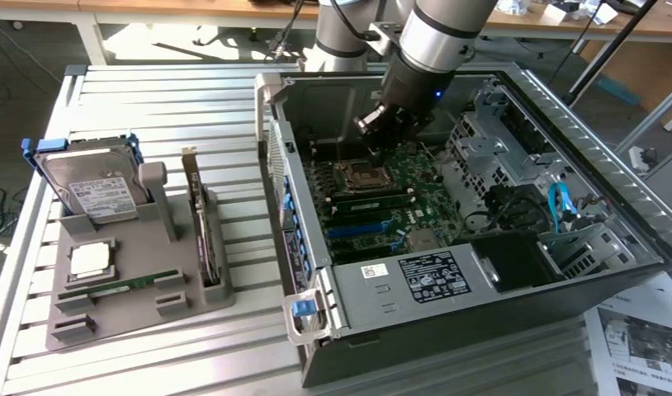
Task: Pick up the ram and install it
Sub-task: 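Press down the ram until it locks into place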
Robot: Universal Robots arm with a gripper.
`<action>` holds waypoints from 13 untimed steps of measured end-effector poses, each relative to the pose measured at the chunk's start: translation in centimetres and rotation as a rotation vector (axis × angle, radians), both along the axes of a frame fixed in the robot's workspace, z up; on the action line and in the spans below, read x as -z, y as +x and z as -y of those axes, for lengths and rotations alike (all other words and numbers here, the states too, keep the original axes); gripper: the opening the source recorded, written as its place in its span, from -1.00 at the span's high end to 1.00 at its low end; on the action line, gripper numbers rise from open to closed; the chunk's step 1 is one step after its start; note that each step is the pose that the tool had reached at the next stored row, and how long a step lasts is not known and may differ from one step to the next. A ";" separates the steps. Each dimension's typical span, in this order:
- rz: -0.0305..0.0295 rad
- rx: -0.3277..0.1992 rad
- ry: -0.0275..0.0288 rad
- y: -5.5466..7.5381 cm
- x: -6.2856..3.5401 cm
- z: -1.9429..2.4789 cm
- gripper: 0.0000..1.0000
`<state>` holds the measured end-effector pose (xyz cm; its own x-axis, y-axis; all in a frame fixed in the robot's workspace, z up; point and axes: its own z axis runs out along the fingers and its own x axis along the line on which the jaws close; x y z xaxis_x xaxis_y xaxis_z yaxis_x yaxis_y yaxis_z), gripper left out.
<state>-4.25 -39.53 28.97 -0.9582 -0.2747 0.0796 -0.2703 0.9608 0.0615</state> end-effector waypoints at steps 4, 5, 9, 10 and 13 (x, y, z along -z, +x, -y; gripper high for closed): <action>-0.0001 0.081 -0.0001 0.0 0.02 0.00 0.79; -0.0001 0.100 -0.0001 0.0 0.02 0.00 0.79; 0.0000 0.194 0.0000 0.0 0.04 0.00 0.79; 0.0000 0.210 -0.0001 0.0 0.04 0.00 0.79; 0.0000 0.259 0.0000 0.0 0.05 0.00 0.79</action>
<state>-4.25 -39.53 28.91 -0.9966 -0.0202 0.0796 -0.0154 0.9980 0.0614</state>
